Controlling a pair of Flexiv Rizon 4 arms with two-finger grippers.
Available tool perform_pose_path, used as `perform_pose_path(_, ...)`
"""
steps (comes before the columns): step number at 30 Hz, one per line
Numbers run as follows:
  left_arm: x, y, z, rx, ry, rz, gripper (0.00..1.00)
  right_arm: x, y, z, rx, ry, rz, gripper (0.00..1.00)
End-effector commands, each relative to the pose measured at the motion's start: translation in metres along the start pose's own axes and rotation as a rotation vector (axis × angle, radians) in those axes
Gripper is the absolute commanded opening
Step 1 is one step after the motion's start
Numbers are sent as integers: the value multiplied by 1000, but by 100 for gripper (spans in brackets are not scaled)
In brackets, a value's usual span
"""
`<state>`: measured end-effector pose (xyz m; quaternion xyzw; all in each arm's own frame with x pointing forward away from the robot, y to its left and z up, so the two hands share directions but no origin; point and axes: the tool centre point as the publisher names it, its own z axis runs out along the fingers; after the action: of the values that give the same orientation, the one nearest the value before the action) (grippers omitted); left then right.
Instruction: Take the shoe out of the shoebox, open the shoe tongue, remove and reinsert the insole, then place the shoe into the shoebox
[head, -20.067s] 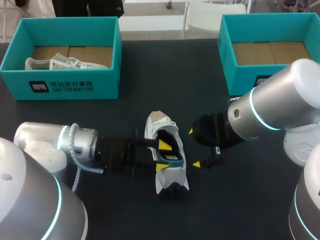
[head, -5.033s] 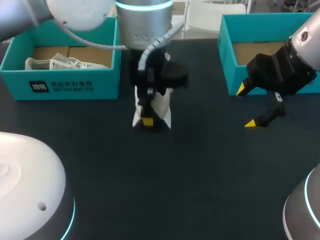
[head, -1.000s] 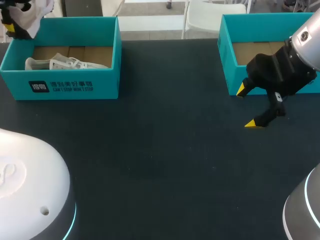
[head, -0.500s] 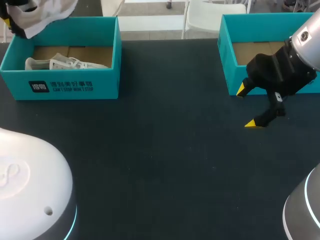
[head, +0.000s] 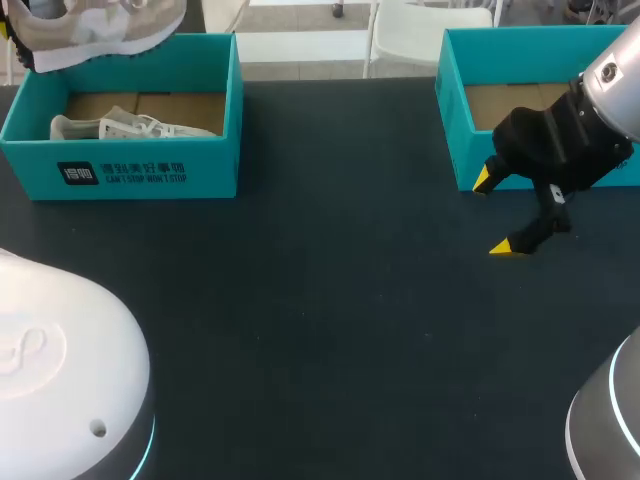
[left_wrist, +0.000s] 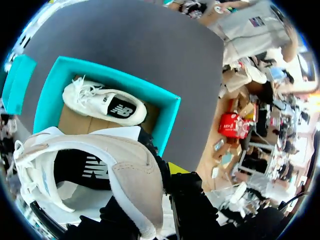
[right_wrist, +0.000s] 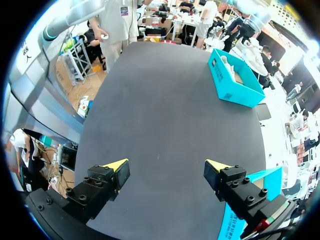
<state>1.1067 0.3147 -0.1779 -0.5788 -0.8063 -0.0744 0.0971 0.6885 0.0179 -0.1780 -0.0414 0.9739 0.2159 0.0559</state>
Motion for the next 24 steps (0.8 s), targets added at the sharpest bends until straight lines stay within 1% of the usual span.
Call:
perform_pose_path(1,2,8,-3,80,-2,352,0,-2,1,2,2,4,1,100)
perform_pose_path(17,0,8,-1,86,0,350,0,-2,1,2,2,4,1,100)
perform_pose_path(18,-2,7,1,69,-7,336,0,-2,1,2,2,4,1,100)
perform_pose_path(20,-4,8,3,70,-11,334,0,-2,1,2,2,4,1,100)
perform_pose_path(22,-7,9,6,52,-30,329,0,-2,1,2,2,4,1,100)
perform_pose_path(24,-10,11,11,21,-46,342,0,-2,1,2,2,4,1,100)
